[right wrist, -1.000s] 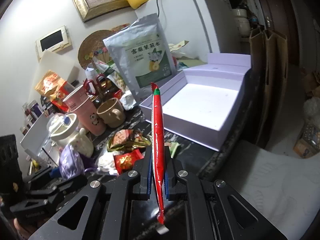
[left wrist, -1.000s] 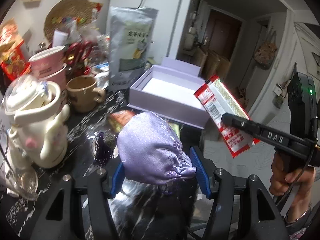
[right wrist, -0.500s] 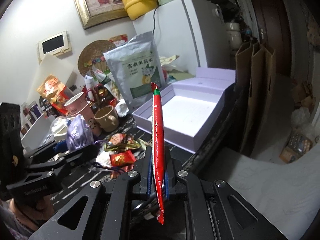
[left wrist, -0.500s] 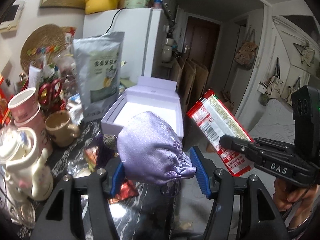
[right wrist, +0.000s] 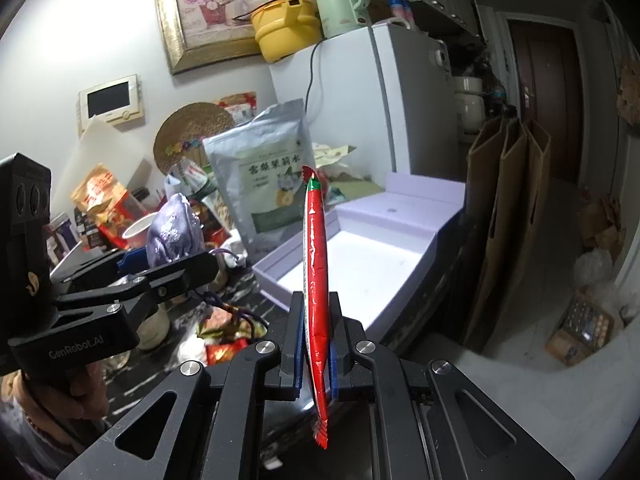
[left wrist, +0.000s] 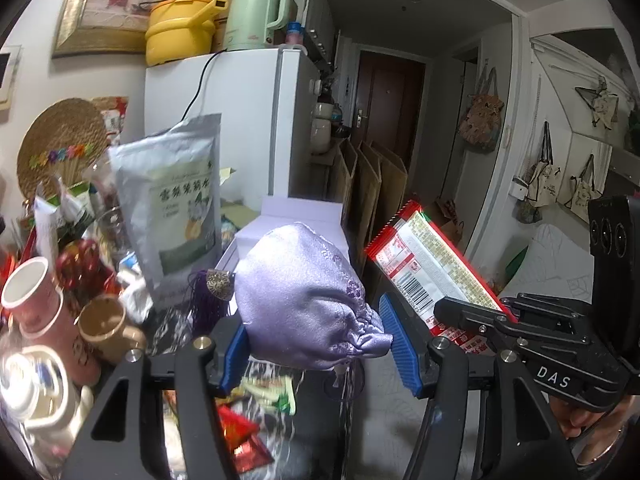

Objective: Organize soft objects
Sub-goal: 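Carry the pouch and red stick candy over the white box with both tools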

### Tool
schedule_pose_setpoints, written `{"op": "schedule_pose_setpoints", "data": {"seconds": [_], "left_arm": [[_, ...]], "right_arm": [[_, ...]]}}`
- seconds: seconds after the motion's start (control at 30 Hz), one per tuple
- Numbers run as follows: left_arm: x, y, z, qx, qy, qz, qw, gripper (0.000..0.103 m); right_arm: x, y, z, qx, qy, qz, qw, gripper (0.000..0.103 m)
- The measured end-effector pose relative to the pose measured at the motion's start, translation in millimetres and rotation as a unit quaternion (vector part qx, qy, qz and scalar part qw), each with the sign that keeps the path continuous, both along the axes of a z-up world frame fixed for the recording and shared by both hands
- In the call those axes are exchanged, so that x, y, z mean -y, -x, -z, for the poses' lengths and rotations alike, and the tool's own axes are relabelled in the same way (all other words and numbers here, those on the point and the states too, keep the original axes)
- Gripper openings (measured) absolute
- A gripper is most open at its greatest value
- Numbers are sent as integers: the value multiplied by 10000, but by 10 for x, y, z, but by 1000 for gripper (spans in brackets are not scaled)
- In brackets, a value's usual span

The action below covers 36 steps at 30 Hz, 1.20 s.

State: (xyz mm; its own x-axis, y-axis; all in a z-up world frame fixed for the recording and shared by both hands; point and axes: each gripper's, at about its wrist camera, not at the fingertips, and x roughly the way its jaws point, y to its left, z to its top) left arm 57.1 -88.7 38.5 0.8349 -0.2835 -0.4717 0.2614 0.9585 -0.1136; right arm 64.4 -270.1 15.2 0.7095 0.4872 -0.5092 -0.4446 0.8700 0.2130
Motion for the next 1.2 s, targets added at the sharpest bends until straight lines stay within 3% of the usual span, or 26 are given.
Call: {"op": "schedule_pose_setpoints", "data": {"seconds": [0.8, 1.2], "left_arm": [[182, -1482, -490, 462, -485, -231, 9975, 60], [180, -2306, -286, -51, -691, -330, 9971, 60]], "right_arm": [[137, -1305, -390, 510, 237, 102, 9984, 9], [-5, -1925, -427, 598, 593, 102, 9964, 9]]}}
